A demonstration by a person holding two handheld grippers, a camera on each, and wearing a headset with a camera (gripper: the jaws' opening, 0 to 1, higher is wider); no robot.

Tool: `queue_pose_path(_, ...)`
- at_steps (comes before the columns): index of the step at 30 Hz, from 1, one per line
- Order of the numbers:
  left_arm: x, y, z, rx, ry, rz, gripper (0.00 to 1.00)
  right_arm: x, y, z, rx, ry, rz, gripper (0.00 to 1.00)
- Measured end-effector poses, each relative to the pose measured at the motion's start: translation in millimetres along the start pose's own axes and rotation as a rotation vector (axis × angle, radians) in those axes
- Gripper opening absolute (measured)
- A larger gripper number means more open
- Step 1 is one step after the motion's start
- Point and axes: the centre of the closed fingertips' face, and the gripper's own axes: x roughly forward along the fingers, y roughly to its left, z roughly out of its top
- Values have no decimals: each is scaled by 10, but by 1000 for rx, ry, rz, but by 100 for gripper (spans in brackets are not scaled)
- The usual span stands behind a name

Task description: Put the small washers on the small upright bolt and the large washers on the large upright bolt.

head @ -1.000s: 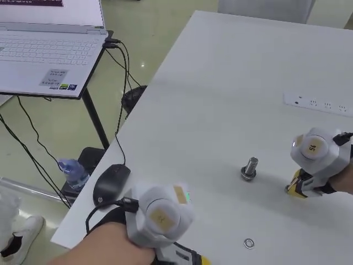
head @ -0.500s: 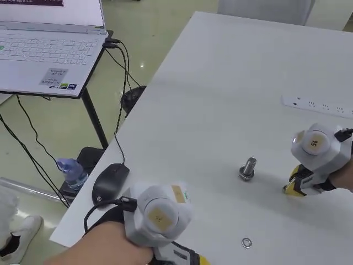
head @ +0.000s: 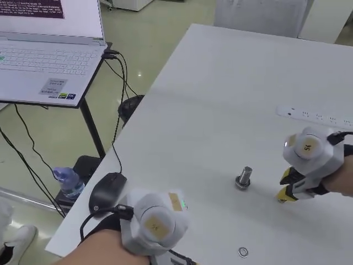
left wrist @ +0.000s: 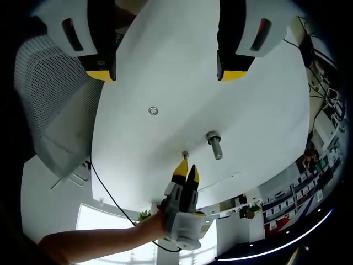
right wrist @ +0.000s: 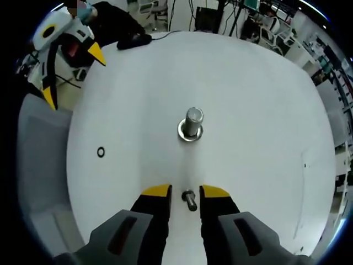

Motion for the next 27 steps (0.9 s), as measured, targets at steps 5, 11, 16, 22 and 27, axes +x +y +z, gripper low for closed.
queue_pose_path(5, -22, 21, 33, -1, -6, 5, 74, -20, 36, 47, -13, -12, 6, 22)
queue_pose_path(11, -33, 43, 63, 3, -14, 7, 75, -7, 112, 110, -31, -22, 15, 22)
queue_pose_path(16, -35, 31, 85, 1, -23, 3, 76, -20, 190, 171, -40, -34, 20, 23)
queue_pose_path(22, -40, 22, 84, 1, -25, 3, 77, -36, 323, 239, -50, -47, 27, 23)
queue_pose_path(27, -40, 17, 78, -1, -24, 3, 77, -38, 486, 297, -63, -60, 40, 23)
